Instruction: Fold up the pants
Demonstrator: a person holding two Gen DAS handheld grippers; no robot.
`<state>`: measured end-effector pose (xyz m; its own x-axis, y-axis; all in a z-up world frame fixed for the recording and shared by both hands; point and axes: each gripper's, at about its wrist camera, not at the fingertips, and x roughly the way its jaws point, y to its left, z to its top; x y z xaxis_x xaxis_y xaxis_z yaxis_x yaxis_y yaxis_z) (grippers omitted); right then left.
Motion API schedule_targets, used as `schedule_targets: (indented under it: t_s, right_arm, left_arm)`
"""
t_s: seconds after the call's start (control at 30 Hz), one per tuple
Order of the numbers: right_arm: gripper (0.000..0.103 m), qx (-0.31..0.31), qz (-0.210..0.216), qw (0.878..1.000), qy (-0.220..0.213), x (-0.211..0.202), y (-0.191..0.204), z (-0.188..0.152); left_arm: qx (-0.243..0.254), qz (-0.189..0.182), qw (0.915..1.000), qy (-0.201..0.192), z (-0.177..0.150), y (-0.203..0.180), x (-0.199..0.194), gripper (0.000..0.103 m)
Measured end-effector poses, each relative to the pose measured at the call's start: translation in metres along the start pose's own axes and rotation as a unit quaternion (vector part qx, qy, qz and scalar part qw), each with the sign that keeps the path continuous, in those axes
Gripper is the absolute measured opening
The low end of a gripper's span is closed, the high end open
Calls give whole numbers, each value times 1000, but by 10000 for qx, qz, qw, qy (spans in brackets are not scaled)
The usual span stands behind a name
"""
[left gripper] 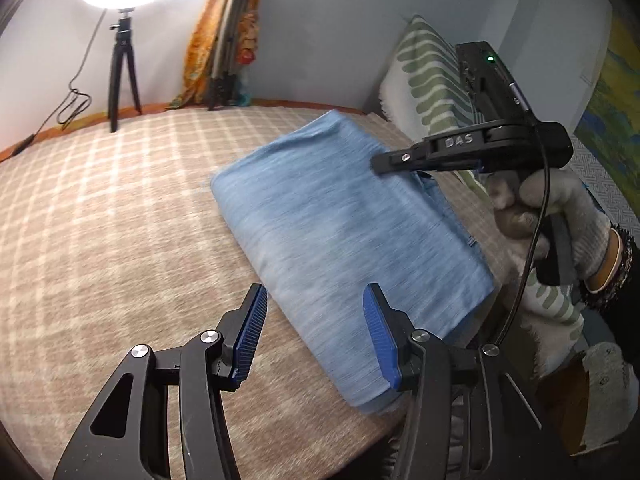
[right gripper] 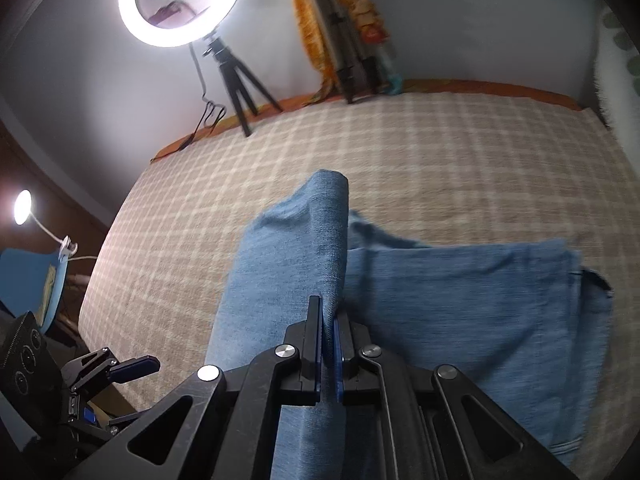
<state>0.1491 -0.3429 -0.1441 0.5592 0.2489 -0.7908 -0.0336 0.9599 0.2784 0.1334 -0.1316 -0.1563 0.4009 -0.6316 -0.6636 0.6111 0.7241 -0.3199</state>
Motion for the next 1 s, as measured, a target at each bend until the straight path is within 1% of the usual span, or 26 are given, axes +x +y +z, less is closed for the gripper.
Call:
schedule_targets:
  t_s: [0.07,0.27,0.33,0.37,0.43,0.57,0.77,0.93,1.0]
  right_arm:
    - [2,66,-90,9999,-62,-11,-13,0]
    - [2,236,-448,9985,-184,-39,-51,-6]
    - [2,292,-608,9974,-239,-46,-63,-8]
    - [2,320,-655,9970,-267,-48,-69,-8]
    - [2,443,-701,9961,-313,-53,-81,-8]
    - [2,580,-818,9944,-337,-60,-102,-8]
    - [2,637,-984,9923,-400,-64,-116,-4]
    - [2,890,-1008,9892,-577,-68,-133,-3]
    - [1,866,-1064,9890,-549,-66,-136,-3]
  left_arm:
    - [33,-38,10000,41,3,-3,5,52]
    - [273,-40,9995,138,13,-18,17,52]
    - [270,-3,9996,121,16,-24,19,53]
    - [250,1,9996,99,16,-28,21,57]
    - [246,-24,9997,83,17,-33,23,62]
    - [369,-83,9992,139,22,-46,30,62]
    - [531,-119,9983,188,29,-55,38,62]
    - [547,-111,9983,158,32,-64,42,62]
    - [530,-134,9984,157,33,-66,45,62]
